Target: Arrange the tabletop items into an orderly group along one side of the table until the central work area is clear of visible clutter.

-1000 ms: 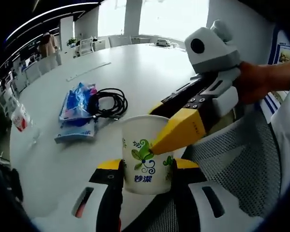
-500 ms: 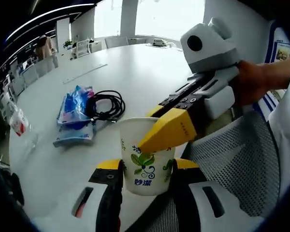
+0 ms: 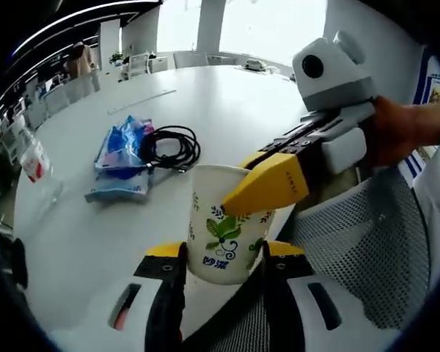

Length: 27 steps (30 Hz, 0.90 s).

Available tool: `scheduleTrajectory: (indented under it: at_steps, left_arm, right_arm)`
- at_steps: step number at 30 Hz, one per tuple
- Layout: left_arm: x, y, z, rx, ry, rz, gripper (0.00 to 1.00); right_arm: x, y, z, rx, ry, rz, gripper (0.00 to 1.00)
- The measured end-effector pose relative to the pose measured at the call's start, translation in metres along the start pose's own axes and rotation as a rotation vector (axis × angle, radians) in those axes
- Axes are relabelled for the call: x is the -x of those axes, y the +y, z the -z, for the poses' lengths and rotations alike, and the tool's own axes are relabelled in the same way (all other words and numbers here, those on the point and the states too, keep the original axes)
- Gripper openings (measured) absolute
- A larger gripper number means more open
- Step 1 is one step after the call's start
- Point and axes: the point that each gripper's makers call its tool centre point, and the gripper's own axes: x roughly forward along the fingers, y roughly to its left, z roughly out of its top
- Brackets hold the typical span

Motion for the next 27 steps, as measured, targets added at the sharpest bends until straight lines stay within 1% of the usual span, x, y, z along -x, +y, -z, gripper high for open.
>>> scheduleTrajectory:
  at_steps: [1, 3, 6, 8, 12, 15, 18, 20, 21, 22, 27]
  left_arm:
    - [0.002, 0.003, 0.001, 0.011, 0.000, -0.007, 0.39]
    - [0.004, 0.007, 0.003, 0.022, -0.004, -0.023, 0.39]
    - [0.007, 0.017, 0.009, 0.065, -0.004, -0.053, 0.40]
    - [0.009, 0.023, 0.010, 0.091, -0.015, -0.070, 0.40]
    - [0.014, 0.035, 0.007, 0.141, -0.043, -0.110, 0.40]
    - [0.016, 0.042, 0.009, 0.170, -0.051, -0.132, 0.40]
    - [0.017, 0.049, 0.011, 0.221, -0.065, -0.159, 0.40]
    - [0.020, 0.053, 0.011, 0.261, -0.083, -0.177, 0.40]
    - [0.021, 0.056, 0.012, 0.274, -0.090, -0.185, 0.40]
    - [0.022, 0.057, 0.012, 0.279, -0.091, -0.188, 0.40]
    - [0.024, 0.063, 0.013, 0.311, -0.104, -0.204, 0.40]
  right_arm:
    - [0.001, -0.005, -0.003, 0.011, -0.011, 0.024, 0.00]
    - [0.004, -0.007, -0.010, -0.005, -0.035, 0.030, 0.00]
    - [0.008, -0.015, -0.019, -0.024, -0.074, 0.048, 0.00]
    - [0.011, -0.019, -0.023, -0.033, -0.081, 0.053, 0.00]
    - [0.015, -0.029, -0.026, -0.033, -0.082, 0.073, 0.00]
    - [0.018, -0.035, -0.031, -0.047, -0.097, 0.085, 0.00]
    - [0.016, -0.040, -0.032, -0.039, -0.088, 0.091, 0.00]
    - [0.014, -0.042, -0.032, -0.028, -0.071, 0.088, 0.00]
    - [0.011, -0.043, -0.034, -0.009, -0.054, 0.083, 0.00]
    - [0.010, -0.043, -0.035, -0.005, -0.050, 0.082, 0.00]
    - [-0.002, -0.044, -0.054, 0.046, -0.029, 0.062, 0.01]
